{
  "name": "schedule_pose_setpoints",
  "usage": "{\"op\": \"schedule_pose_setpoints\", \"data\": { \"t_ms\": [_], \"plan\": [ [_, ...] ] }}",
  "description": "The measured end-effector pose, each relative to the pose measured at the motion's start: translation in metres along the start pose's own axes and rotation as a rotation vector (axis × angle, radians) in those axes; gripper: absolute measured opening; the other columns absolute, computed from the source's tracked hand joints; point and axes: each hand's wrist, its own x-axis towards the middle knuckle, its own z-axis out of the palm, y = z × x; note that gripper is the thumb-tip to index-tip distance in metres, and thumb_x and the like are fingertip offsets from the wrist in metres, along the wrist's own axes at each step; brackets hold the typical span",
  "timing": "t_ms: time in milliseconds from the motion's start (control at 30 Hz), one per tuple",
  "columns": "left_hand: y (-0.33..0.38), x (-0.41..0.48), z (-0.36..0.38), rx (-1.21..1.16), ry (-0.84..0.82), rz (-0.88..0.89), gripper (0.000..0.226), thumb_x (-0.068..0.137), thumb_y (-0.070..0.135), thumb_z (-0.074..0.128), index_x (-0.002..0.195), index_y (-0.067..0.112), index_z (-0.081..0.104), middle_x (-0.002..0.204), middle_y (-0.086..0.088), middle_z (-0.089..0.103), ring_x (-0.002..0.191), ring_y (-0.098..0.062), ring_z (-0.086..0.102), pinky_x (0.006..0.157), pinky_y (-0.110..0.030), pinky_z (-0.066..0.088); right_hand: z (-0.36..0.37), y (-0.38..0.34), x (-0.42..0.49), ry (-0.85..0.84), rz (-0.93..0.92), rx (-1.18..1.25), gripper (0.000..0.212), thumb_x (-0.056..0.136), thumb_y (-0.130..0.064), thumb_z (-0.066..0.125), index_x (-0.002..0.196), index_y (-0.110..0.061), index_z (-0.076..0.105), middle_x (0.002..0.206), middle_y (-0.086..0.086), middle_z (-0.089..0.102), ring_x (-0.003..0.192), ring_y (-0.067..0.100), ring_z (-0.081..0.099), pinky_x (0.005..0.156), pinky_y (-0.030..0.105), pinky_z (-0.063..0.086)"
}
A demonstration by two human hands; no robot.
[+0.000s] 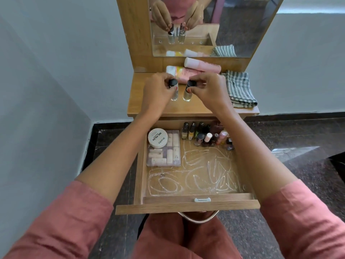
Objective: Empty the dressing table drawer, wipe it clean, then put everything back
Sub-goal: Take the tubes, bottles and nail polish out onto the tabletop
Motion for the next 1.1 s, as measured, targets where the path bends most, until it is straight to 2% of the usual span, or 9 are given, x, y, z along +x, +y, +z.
{"op": "schedule_pose_setpoints", "data": {
  "t_ms": [67, 200, 300, 433, 667, 833, 967, 1100],
  "plan": [
    [-0.002, 0.013, 0.002, 0.037, 0.018, 0.000, 0.023, 0.080, 0.006, 0.066, 0.103, 0.003, 0.067, 0.098, -0.012, 0.069, 0.088, -0.018, 0.063, 0.084, -0.034, 0.053, 0.006, -0.002, 0.013, -0.005, 0.004, 0.004, 0.024, 0.076, -0.001, 0.070, 0.100, 0.001, 0.068, 0.095, 0.012, 0.069, 0.080, 0.007, 0.057, 0.079, 0.017, 0.049],
    [-0.009, 0.033, 0.008, 0.091, 0.036, -0.008, 0.025, 0.081, 0.008, 0.066, 0.106, 0.004, 0.066, 0.102, -0.010, 0.069, 0.088, -0.013, 0.062, 0.080, -0.023, 0.049, 0.017, 0.003, 0.036, -0.037, 0.000, -0.064, 0.027, 0.080, -0.002, 0.065, 0.107, -0.002, 0.065, 0.106, 0.012, 0.067, 0.091, 0.013, 0.062, 0.081, 0.015, 0.046],
    [-0.015, 0.041, 0.012, 0.107, 0.037, -0.017, 0.026, 0.081, 0.007, 0.066, 0.107, 0.004, 0.066, 0.102, -0.010, 0.069, 0.091, -0.016, 0.064, 0.079, -0.023, 0.050, 0.024, 0.009, 0.044, -0.044, 0.002, -0.069, 0.024, 0.079, 0.000, 0.065, 0.103, 0.000, 0.067, 0.105, 0.014, 0.067, 0.095, 0.022, 0.063, 0.088, 0.033, 0.051],
    [-0.020, 0.046, 0.016, 0.122, 0.027, -0.013, 0.026, 0.080, 0.008, 0.066, 0.106, 0.004, 0.067, 0.101, -0.011, 0.070, 0.091, -0.019, 0.065, 0.081, -0.027, 0.052, 0.029, 0.013, 0.047, -0.055, -0.001, -0.080, 0.021, 0.078, 0.000, 0.065, 0.099, 0.000, 0.068, 0.102, 0.016, 0.068, 0.091, 0.024, 0.064, 0.087, 0.040, 0.051],
    [-0.024, 0.051, 0.020, 0.102, 0.027, -0.018, 0.028, 0.080, 0.008, 0.067, 0.107, 0.005, 0.065, 0.103, -0.010, 0.068, 0.092, -0.017, 0.064, 0.082, -0.025, 0.051, 0.039, 0.017, 0.055, -0.053, -0.029, -0.100, 0.029, 0.078, -0.003, 0.066, 0.107, -0.002, 0.065, 0.105, 0.014, 0.067, 0.096, 0.024, 0.063, 0.087, 0.040, 0.051],
    [-0.024, 0.052, 0.019, 0.103, 0.039, -0.006, 0.030, 0.079, 0.006, 0.068, 0.109, 0.004, 0.065, 0.107, -0.010, 0.066, 0.092, -0.015, 0.062, 0.083, -0.021, 0.050, 0.039, 0.018, 0.056, -0.058, -0.045, -0.105, 0.030, 0.077, -0.002, 0.066, 0.107, -0.002, 0.064, 0.104, 0.013, 0.066, 0.086, 0.012, 0.054, 0.083, 0.030, 0.049],
    [-0.022, 0.050, 0.018, 0.101, 0.053, 0.001, 0.036, 0.079, 0.005, 0.068, 0.114, 0.004, 0.062, 0.114, -0.011, 0.062, 0.098, -0.016, 0.061, 0.087, -0.021, 0.050, 0.037, 0.020, 0.056, -0.067, -0.035, -0.133, 0.036, 0.078, -0.003, 0.066, 0.114, -0.004, 0.060, 0.105, 0.011, 0.064, 0.084, 0.009, 0.050, 0.086, 0.035, 0.050],
    [-0.017, 0.043, 0.015, 0.088, 0.081, 0.027, 0.034, 0.080, 0.002, 0.066, 0.114, 0.004, 0.061, 0.114, -0.011, 0.061, 0.099, -0.016, 0.060, 0.088, -0.022, 0.050, 0.030, 0.021, 0.052, -0.036, -0.021, -0.110, 0.038, 0.080, -0.001, 0.062, 0.117, -0.005, 0.058, 0.106, 0.012, 0.063, 0.086, 0.008, 0.050, 0.085, 0.029, 0.050]
  ]
}}
